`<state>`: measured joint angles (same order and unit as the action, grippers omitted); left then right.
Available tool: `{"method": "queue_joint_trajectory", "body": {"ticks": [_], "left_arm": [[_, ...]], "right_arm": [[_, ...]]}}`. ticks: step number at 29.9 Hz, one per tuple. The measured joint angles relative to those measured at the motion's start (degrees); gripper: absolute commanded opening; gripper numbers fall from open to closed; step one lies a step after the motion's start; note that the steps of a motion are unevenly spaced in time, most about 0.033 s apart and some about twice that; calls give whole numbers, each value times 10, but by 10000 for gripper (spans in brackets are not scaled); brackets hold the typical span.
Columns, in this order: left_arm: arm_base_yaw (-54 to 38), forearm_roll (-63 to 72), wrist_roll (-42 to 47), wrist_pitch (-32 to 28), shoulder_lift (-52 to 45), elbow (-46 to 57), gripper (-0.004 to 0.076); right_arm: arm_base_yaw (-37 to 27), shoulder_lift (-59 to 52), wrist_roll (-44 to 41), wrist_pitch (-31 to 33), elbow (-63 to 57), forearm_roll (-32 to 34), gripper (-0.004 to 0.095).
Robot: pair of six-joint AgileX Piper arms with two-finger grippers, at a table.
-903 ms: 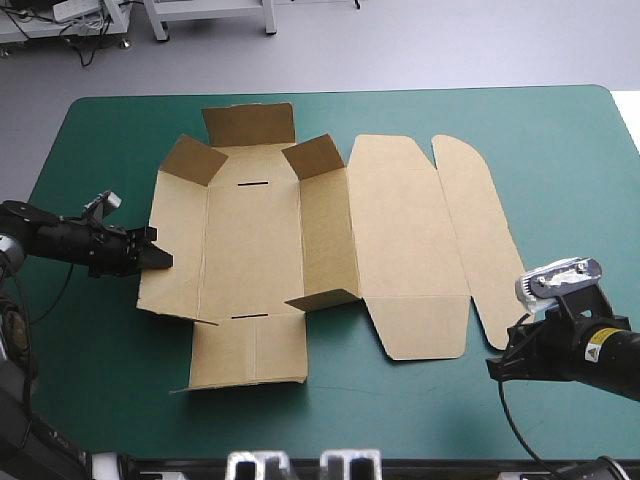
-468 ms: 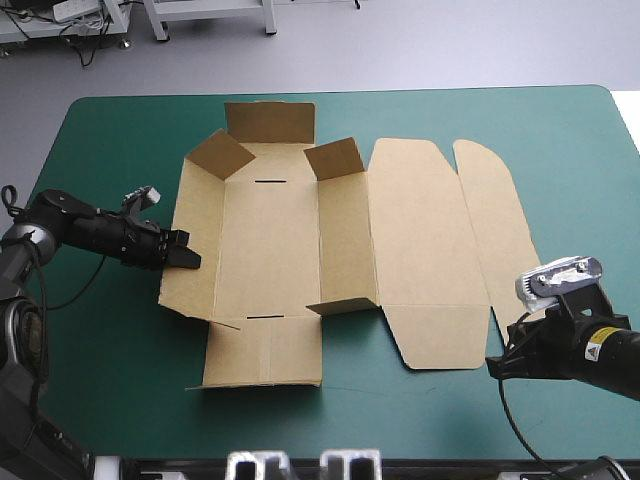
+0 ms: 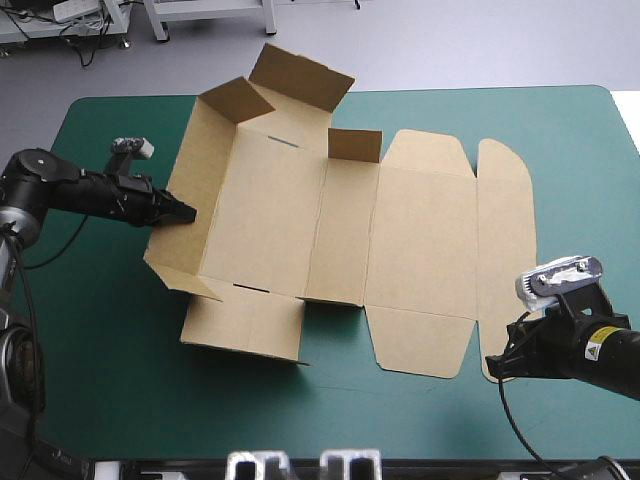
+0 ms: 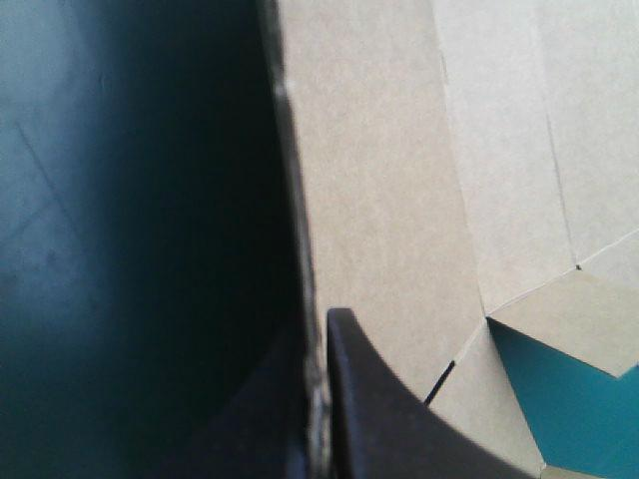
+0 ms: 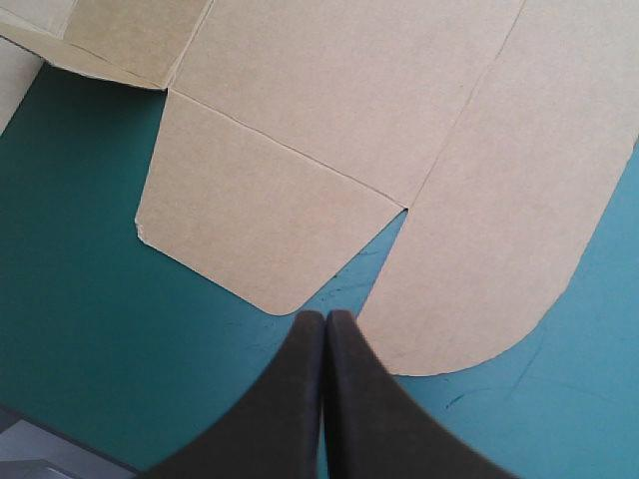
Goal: Fold the box
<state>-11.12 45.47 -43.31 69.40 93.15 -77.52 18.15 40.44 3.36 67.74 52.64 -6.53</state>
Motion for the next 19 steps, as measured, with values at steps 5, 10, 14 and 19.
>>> {"method": "queue_joint_trajectory", "body": {"ticks": [5,10,14,19], "left_arm": [[58,-32,-2,7,-38,-75,-10],[145,-97,4,8,-46,-142,-10],[218,-146,-24,9,-46,-162,-10],[297,-240,-27,-30,-46,-162,-10]], "right_arm": [[0,0,2,-23,0,-3,-20],[0,0,10,-46,0,-4,-20],[0,0,13,-66,0,-8,-20],[0,0,15,-93,0,-10,-20]]}}
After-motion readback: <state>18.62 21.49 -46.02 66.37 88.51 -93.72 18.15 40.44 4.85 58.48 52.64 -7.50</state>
